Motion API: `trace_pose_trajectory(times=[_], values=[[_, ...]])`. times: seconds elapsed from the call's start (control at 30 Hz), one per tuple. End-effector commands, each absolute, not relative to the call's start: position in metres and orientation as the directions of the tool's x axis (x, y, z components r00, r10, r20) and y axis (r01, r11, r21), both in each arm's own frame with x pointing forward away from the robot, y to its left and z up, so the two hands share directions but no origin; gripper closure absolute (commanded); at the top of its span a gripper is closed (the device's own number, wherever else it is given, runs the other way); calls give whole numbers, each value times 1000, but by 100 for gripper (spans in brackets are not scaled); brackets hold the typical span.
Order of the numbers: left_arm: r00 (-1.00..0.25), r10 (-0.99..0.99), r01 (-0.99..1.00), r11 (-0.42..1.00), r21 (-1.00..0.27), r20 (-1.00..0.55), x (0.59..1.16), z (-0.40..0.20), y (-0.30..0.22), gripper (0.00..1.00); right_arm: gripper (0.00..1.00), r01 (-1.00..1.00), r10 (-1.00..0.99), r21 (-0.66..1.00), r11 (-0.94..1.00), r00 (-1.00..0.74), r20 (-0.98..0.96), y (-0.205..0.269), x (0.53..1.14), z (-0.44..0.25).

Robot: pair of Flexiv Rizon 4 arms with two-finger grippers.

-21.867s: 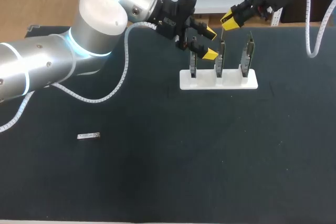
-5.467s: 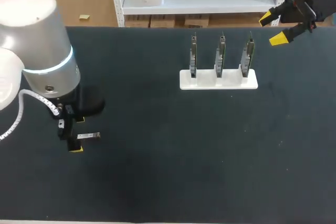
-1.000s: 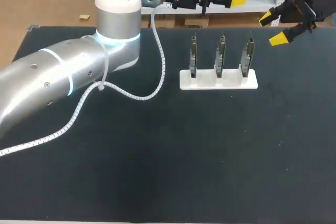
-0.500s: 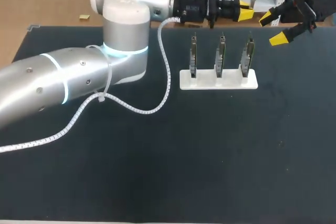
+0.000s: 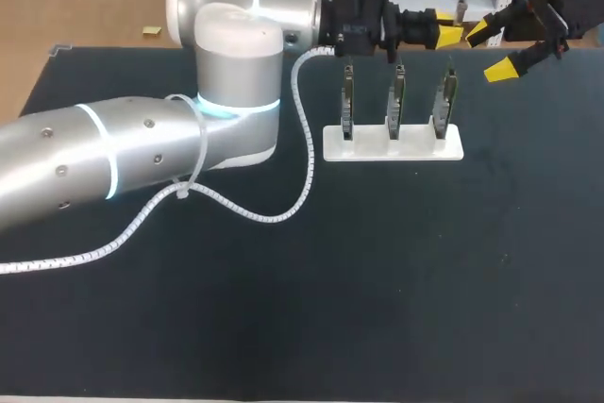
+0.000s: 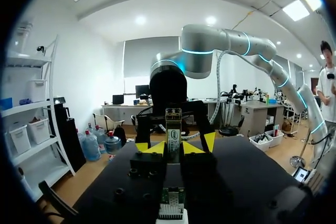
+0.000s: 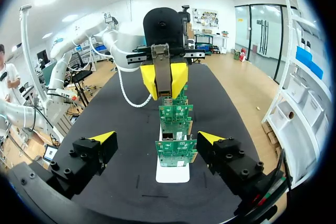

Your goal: Pick up the optical module with the left hand, and insert it into the network port with the right hand.

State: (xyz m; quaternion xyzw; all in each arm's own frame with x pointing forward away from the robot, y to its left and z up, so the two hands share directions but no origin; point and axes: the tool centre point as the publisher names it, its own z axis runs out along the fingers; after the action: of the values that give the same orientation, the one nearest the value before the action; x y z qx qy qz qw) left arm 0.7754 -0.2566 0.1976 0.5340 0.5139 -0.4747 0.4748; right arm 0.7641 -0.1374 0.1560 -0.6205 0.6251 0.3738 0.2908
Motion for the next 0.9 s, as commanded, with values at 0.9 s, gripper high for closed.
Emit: trace_pose_trajectory(times=[0.9], values=[[-23,117,1000,-1,-23,-993,773,178,-261,100,0,-994,-558,102,-45,-60,-827,-137,762,156]])
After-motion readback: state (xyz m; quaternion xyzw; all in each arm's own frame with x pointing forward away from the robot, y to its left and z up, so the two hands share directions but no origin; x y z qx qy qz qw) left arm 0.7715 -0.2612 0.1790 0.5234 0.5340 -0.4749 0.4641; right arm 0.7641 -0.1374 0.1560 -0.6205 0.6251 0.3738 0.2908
